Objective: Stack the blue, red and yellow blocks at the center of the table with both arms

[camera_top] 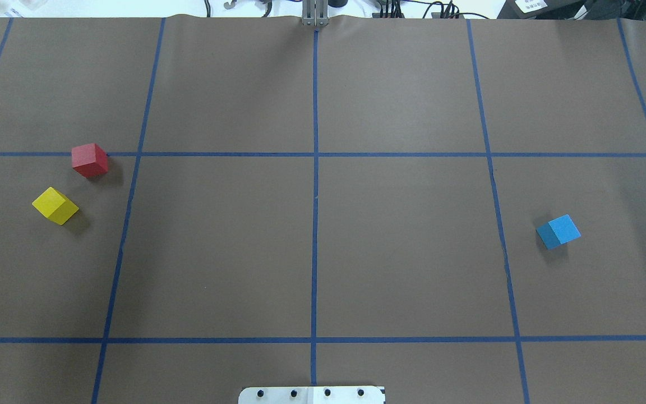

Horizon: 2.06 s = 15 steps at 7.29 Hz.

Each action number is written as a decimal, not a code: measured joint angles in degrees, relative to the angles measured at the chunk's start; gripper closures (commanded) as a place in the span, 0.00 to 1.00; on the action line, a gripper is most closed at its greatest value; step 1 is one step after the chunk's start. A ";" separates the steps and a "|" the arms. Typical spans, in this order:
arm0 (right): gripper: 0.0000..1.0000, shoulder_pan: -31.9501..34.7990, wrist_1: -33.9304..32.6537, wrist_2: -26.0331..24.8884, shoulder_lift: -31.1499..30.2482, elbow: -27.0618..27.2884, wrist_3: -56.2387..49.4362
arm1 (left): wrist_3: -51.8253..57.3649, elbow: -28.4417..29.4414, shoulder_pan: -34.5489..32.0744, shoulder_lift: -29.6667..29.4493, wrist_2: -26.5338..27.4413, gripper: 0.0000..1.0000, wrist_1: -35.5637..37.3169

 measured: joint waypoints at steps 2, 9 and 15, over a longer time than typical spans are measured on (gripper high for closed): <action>0.00 -0.02 0.04 0.00 0.07 0.22 0.00 | -0.13 -0.31 -0.01 0.04 -1.55 0.00 0.33; 0.00 -0.08 9.36 1.08 1.37 2.83 0.66 | -0.46 -0.77 -0.58 -6.66 -3.53 0.00 -0.14; 0.00 -14.59 26.00 5.70 4.28 4.79 19.58 | -0.61 -0.34 -0.70 -11.18 -2.77 0.00 -1.31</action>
